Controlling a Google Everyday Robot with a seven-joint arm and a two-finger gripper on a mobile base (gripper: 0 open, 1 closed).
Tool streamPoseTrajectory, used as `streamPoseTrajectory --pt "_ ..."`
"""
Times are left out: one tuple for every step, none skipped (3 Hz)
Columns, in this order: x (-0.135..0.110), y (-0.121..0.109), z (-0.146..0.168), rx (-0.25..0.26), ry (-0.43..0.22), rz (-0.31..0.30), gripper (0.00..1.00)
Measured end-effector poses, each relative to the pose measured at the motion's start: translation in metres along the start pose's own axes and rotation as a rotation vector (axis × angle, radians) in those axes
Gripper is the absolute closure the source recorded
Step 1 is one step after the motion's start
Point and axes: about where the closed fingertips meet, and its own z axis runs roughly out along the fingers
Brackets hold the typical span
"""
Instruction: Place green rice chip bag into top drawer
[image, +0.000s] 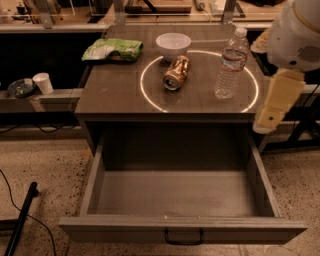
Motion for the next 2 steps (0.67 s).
streamPoseTrajectory --pt "-0.071 -0.024 0.038 -0.007 0.008 -0.119 0.0" --pt "-0.152 -0.023 0.093 -0.037 0.022 -0.243 0.0"
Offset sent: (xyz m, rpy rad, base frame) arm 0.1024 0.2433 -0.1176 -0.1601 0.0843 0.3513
